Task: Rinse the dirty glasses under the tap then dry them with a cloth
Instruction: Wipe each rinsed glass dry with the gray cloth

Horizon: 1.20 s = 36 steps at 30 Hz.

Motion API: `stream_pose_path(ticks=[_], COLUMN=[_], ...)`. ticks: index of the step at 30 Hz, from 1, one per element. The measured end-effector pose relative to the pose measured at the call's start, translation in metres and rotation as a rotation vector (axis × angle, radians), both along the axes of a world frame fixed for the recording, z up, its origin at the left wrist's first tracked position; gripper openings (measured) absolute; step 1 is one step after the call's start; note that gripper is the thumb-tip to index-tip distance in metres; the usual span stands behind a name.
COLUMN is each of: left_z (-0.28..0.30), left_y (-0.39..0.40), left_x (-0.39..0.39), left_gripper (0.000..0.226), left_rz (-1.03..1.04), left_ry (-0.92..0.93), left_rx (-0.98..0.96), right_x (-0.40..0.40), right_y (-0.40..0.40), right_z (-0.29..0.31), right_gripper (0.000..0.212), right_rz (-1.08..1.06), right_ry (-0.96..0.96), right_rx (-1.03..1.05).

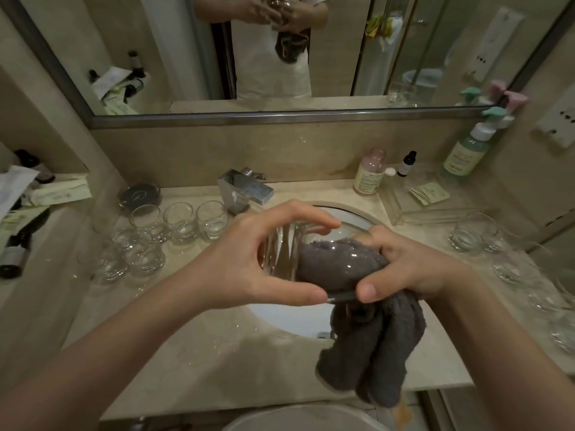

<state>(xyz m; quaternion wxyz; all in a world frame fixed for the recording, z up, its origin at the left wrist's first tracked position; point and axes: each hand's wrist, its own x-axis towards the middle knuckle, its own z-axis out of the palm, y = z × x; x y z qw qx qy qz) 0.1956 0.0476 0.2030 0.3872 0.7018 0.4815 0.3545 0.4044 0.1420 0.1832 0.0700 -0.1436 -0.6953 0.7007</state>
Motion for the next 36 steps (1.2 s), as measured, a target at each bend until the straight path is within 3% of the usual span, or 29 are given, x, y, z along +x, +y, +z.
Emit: stream_pose_path(ticks=[4,7,10,13,15,17,19,21,23,25,27,30,31,36], left_z=[0.001,-0.004,-0.003,0.000,0.001,0.000,-0.002,-0.007,-0.009,-0.009,-0.009,-0.007,-0.006,-0.003], left_y=[0.000,-0.001,-0.001,0.000,0.000,-0.001,-0.002,-0.002,-0.002,-0.003,-0.003,-0.001,0.001,0.003], left_x=[0.004,0.006,0.005,0.000,0.001,0.003,0.006,0.010,0.014,0.015,0.011,0.001,-0.002,-0.014], left_gripper=[0.056,0.054,0.057,0.064,0.062,0.059,0.058,0.056,0.050,0.043,0.042,0.068,0.078,0.102], left_rz=[0.047,0.109,0.076,0.024,0.000,0.016,0.044,0.099,0.142,0.162,0.176,0.149,0.101,-0.061], left_ry=[-0.444,-0.582,-0.502,-0.062,0.043,-0.078,-0.360,-0.554,-0.596,-0.581,-0.380,0.365,0.483,0.576], left_rx=[-0.348,-0.558,-0.542,-0.190,-0.059,-0.088,-0.276,-0.508,-0.635,-0.640,-0.474,0.069,0.146,0.107], right_x=[0.001,0.000,0.002,0.003,0.003,0.003,0.003,0.003,0.002,0.002,0.003,0.000,-0.002,-0.010], right_y=[-0.002,-0.006,-0.006,-0.004,-0.006,-0.007,-0.009,-0.009,-0.008,-0.007,-0.007,-0.011,-0.012,-0.016], right_z=[0.010,0.014,0.007,-0.003,-0.006,-0.005,0.000,0.003,0.006,0.004,0.000,-0.005,-0.006,-0.007], right_gripper=[0.051,0.022,0.019,0.037,0.036,0.046,0.056,0.046,0.033,0.027,0.017,0.009,0.010,0.014], right_rz=[0.035,0.043,-0.003,-0.044,-0.021,-0.004,-0.006,-0.009,-0.009,-0.007,-0.024,-0.051,-0.046,-0.011], right_ry=[-0.050,-0.065,-0.029,-0.004,0.009,0.012,-0.015,-0.047,-0.080,-0.092,-0.061,0.007,0.014,0.000], right_rx=[0.098,0.167,0.125,0.046,0.002,0.017,0.082,0.166,0.234,0.233,0.149,0.010,0.001,0.026])
